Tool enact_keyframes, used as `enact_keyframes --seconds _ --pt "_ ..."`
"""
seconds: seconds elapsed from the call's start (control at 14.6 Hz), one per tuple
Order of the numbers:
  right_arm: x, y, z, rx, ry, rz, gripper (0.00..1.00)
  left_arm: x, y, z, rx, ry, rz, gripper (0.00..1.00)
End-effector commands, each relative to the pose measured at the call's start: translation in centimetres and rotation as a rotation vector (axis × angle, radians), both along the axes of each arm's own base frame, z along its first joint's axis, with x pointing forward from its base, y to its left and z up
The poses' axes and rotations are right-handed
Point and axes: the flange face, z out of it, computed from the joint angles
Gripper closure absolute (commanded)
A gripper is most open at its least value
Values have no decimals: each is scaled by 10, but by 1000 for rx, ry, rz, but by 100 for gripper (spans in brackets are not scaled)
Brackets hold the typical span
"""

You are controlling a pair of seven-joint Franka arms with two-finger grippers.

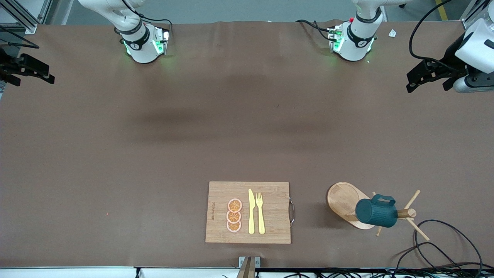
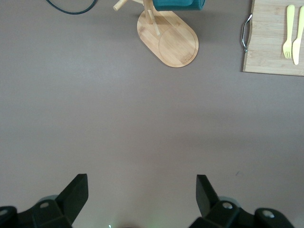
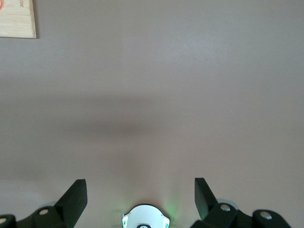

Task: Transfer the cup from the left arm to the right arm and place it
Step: 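Move the left gripper toward the teal mug on the wooden stand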

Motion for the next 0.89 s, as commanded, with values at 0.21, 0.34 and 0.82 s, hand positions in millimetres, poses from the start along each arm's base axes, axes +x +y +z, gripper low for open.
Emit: enact_keyframes --seconds 0.21,0.34,0.82 --pt "-4 0 -1 -10 -2 -9 0 12 2 -5 -20 12 0 0" --pt "-4 0 0 -10 -3 -8 0 26 12 -3 -26 1 15 0" --pt "-4 0 0 -10 -3 -9 0 74 43 -29 -142 -57 96 0"
